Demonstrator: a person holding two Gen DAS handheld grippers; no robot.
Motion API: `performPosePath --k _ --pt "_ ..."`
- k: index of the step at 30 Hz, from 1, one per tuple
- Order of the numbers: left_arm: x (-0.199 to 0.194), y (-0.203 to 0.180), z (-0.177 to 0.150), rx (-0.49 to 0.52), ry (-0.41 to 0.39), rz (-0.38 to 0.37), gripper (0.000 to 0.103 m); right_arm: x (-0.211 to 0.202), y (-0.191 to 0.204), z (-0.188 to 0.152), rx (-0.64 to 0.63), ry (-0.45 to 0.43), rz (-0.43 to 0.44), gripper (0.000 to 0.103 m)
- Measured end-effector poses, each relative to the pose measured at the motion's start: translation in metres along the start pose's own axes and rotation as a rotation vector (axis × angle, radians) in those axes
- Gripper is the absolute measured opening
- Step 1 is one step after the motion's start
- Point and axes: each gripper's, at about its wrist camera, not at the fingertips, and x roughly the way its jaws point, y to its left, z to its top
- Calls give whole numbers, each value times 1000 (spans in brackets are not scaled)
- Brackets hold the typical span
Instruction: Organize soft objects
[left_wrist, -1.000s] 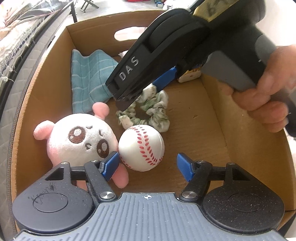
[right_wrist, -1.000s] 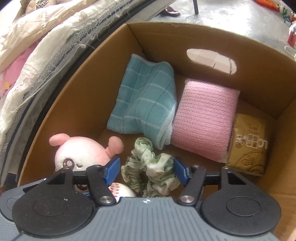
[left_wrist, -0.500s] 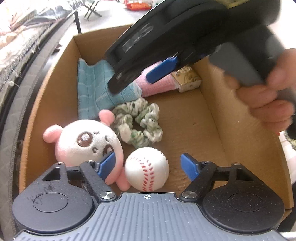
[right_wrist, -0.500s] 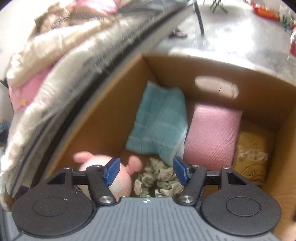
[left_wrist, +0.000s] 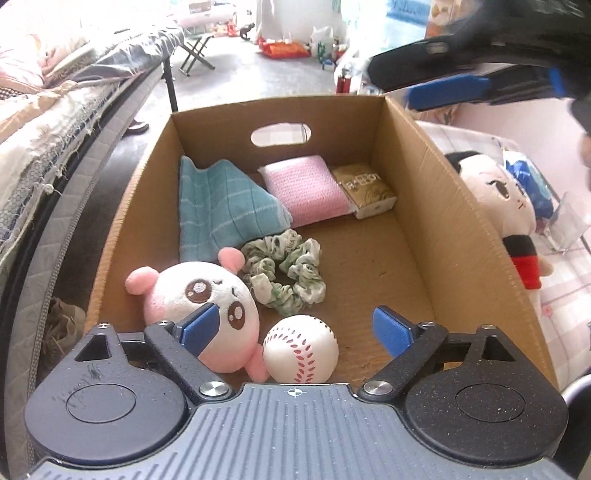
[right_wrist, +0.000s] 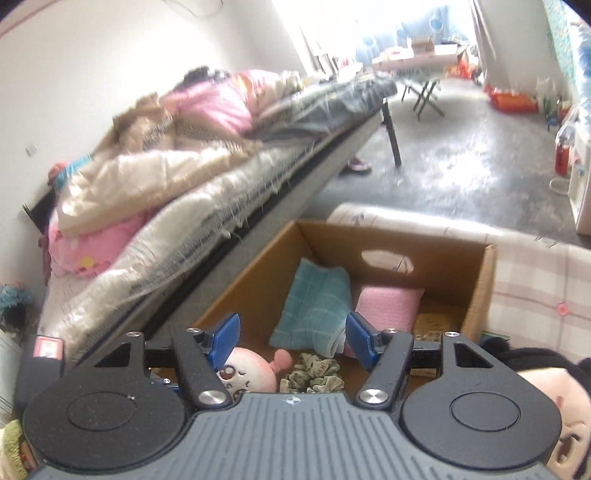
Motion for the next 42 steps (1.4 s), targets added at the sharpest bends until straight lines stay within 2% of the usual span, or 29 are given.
performPosePath --k 7,9,13,17,21,26,31,37,42 --pt "-28 11 -11 -40 -53 9 92 -73 3 -22 4 -118 29 66" --pt "-39 16 -15 -61 -77 8 93 -101 4 -35 8 -163 43 69" --pt "-65 22 -27 -102 -150 7 98 -156 8 -68 11 -265 51 81" --pt "-88 18 -40 -128 -220 -1 100 -200 9 -110 34 -354 18 101" --pt "-106 3 -52 -112 -283 -10 102 -235 -2 -155 92 -440 -77 103" --pt "-117 -28 -55 -35 -302 -52 103 -258 -29 -214 252 -519 -147 103" --pt "-120 -71 -41 49 -323 -127 103 -262 -55 -261 402 -565 -196 103" --pt "-107 -121 -6 96 -277 -216 103 -268 -76 -283 451 -605 -256 103" --pt "-91 -168 18 154 -269 -200 103 -277 -94 -284 434 -620 -297 103"
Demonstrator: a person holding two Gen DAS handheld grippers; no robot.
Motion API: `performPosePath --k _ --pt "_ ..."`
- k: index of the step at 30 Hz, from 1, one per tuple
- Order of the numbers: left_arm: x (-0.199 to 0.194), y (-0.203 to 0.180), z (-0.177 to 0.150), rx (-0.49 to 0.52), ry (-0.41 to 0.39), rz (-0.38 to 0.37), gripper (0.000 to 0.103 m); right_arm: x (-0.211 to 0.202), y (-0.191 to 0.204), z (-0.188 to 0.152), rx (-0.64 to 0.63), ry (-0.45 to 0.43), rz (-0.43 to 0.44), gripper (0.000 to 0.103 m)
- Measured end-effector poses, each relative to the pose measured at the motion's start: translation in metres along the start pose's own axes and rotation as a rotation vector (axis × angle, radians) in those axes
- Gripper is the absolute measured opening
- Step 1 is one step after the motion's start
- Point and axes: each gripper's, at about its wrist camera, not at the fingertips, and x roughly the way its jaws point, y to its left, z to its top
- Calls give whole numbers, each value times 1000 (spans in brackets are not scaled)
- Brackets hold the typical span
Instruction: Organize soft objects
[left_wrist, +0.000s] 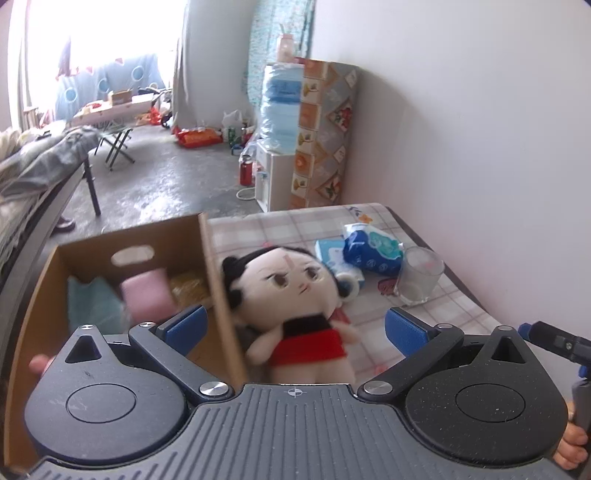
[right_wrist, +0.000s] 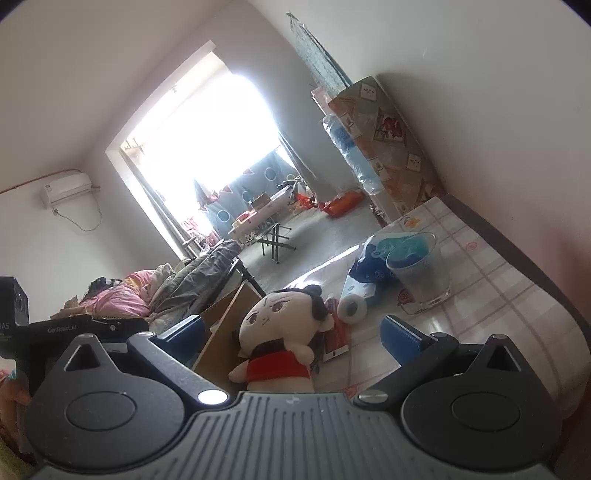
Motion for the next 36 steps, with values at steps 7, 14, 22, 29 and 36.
performPosePath --k 7,14,22,29,36 --pt "59 -62 8 197 -42 117 103 17 -13 56 -95 -3 -34 103" --pt "117 -109 6 360 28 38 101 79 -11 117 -287 154 -1 103" --pt "185 -118 20 459 181 -10 90 186 -41 156 -322 399 47 103" --pt "239 -102 24 510 326 -6 80 271 -60 153 -397 581 8 103" --pt "267 -104 24 565 393 -36 79 332 -59 137 -533 728 -15 103"
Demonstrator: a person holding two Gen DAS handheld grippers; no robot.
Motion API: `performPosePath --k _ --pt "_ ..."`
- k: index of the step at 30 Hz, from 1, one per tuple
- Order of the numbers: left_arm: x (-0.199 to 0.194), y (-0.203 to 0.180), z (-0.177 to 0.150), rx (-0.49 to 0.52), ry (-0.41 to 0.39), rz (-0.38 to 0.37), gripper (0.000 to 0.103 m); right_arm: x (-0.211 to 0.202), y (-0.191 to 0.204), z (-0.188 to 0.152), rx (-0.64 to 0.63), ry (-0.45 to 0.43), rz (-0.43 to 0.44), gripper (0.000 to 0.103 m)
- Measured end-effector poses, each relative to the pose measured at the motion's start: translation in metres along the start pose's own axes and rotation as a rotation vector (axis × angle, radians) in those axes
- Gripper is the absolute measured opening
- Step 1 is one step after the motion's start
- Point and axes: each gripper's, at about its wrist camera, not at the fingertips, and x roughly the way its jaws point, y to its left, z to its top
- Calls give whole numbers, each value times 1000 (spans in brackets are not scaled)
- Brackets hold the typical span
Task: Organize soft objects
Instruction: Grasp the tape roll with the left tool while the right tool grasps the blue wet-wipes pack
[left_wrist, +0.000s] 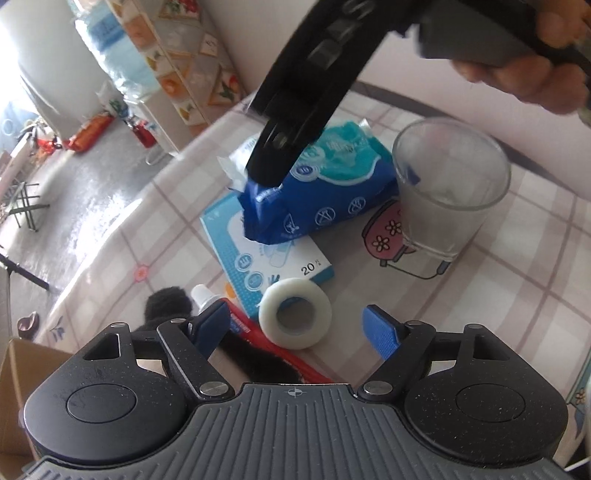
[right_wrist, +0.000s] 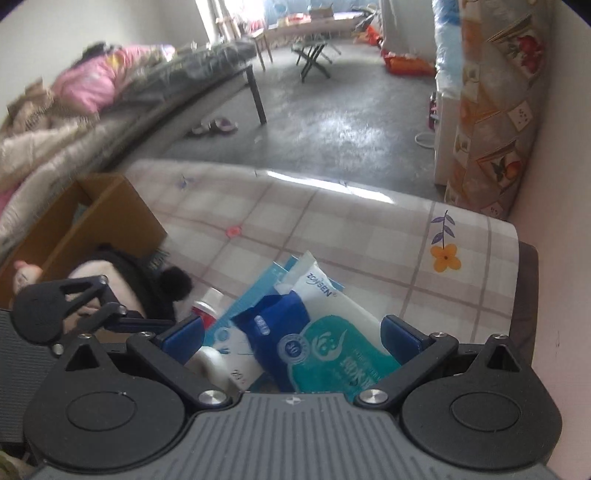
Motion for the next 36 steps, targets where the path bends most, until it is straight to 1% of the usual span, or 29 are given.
performPosePath --k 4,7,10,14,17,21,25,27,29,32,35,36 --pt "9 0 1 24 31 -11 74 21 1 3 -57 87 9 103" --pt "11 1 1 29 47 -33 70 26 2 3 -111 116 -9 103" --pt "13 0 1 38 53 -21 67 29 0 7 -144 126 -25 103" --pt "14 -3 1 46 56 -10 65 30 -7 12 -142 127 -32 103" --pt "17 -5 2 58 59 1 65 28 -10 12 -161 119 -24 103" --pt "19 -8 3 58 60 8 65 38 -10 9 -187 159 -2 103" --pt "19 -7 4 40 55 4 64 42 -6 9 -221 170 6 103" --pt "19 -6 4 38 54 1 64 41 -5 9 -243 179 26 103" --pt "18 -7 3 40 53 2 64 43 -4 8 -264 187 20 103" --pt "18 -6 3 42 46 8 59 52 -9 7 -240 207 26 103" --pt "18 -7 3 53 42 24 53 57 -11 6 -224 209 29 103" --pt "17 -7 3 52 39 28 48 57 -12 5 -223 203 30 103"
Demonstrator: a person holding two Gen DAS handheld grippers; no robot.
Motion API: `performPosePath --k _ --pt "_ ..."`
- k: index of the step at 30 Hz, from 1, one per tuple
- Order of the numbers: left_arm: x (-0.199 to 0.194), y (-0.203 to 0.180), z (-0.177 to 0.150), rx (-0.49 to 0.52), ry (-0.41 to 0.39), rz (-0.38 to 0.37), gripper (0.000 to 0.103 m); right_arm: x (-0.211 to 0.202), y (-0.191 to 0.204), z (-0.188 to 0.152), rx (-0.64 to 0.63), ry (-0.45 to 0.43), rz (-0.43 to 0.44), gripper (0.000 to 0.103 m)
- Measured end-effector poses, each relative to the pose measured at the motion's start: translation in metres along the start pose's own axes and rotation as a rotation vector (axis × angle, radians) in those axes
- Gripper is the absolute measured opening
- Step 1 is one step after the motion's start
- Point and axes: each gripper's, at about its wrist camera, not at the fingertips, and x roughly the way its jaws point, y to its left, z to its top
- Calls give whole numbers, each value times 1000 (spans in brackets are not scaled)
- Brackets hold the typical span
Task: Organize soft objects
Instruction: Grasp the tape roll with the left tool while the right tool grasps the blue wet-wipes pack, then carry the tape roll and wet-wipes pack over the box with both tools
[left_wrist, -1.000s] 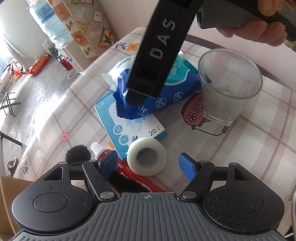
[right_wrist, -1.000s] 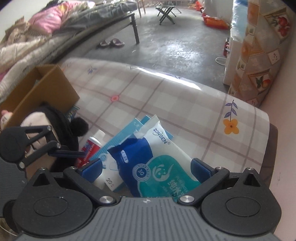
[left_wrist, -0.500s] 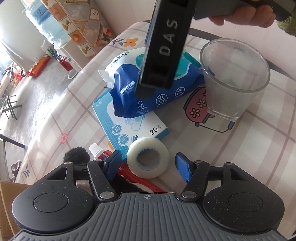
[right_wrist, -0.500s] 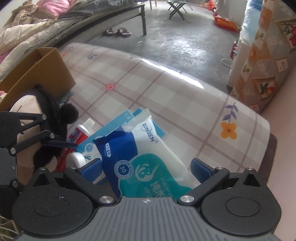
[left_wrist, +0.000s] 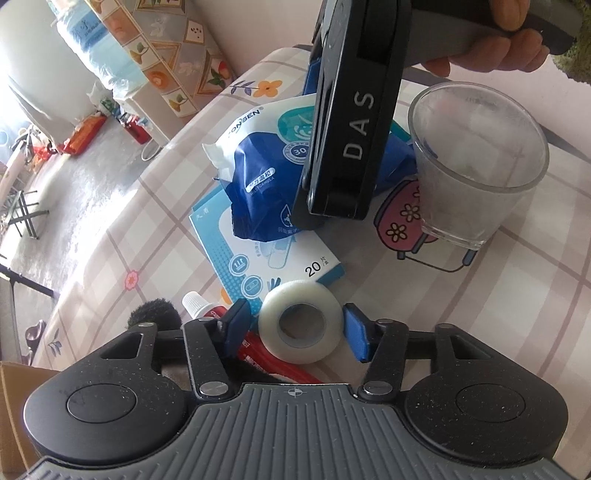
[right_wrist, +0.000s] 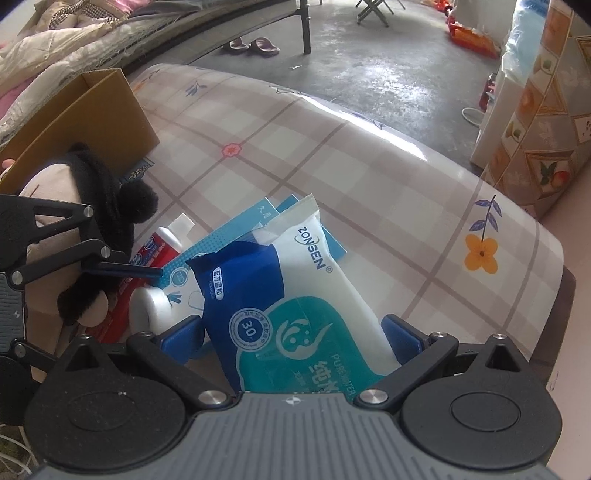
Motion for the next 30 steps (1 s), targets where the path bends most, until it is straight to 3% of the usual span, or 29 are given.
performPosePath --k 13,20,30 --pt "-1 0 0 -21 -12 4 48 -7 -9 -11 82 -73 1 97" --pt "-4 2 0 -46 -43 6 48 -18 -25 -22 200 -172 31 93" --pt "-30 10 6 -119 -142 56 47 -52 -46 -34 351 -380 84 88"
